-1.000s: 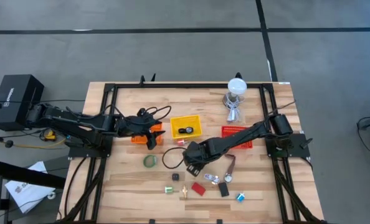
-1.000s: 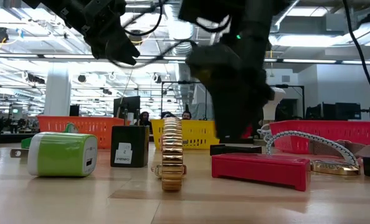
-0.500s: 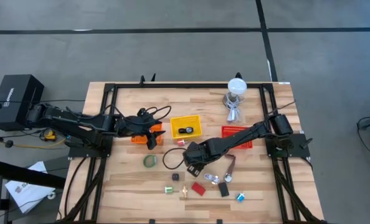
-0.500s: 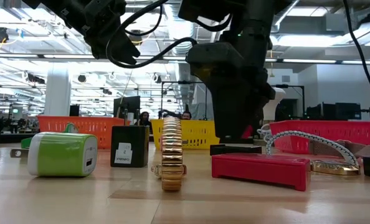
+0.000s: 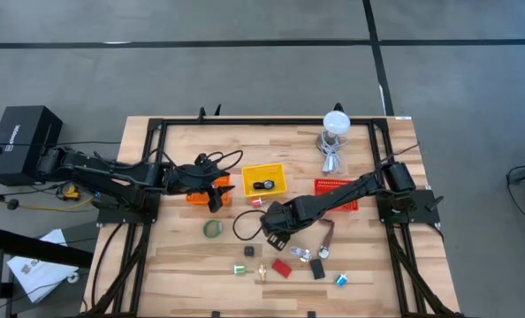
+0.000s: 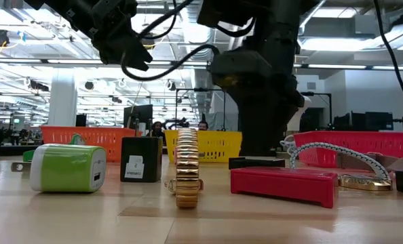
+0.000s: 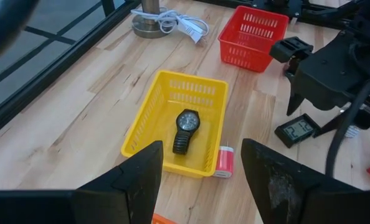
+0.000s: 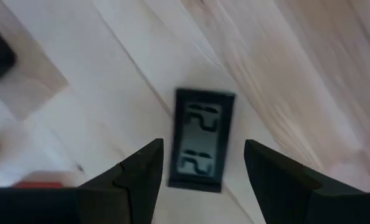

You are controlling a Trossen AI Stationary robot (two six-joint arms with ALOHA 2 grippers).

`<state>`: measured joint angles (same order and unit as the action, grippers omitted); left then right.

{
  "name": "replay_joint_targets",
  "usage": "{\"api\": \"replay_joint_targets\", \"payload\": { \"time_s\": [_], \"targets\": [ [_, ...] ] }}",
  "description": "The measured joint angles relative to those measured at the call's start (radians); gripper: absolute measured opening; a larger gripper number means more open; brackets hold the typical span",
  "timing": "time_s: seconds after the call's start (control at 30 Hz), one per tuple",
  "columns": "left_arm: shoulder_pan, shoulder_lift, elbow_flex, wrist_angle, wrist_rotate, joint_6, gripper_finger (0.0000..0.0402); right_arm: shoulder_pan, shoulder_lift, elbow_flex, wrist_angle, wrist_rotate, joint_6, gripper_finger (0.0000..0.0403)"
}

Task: Pick & Place Office items
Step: Put the black digital clock into the red bin

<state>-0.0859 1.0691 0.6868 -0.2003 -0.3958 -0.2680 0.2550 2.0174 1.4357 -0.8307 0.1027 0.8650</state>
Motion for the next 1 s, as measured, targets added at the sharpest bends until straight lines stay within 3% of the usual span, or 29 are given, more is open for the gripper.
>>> {"api": "replay_joint_targets", "payload": {
  "time_s": [0.57,1.0],
  "targets": [
    [0.000,0.000,0.000,0.000,0.000,-0.001,0.0213,0.003,0.003,0.000,0.023,0.034,0.026,0.0214],
    [0.000,0.000,-0.009,0.006,0.000,0.000,0.0213,0.006,0.080,0.005,0.013,-0.021,0.002,0.0214]
  ]
}}
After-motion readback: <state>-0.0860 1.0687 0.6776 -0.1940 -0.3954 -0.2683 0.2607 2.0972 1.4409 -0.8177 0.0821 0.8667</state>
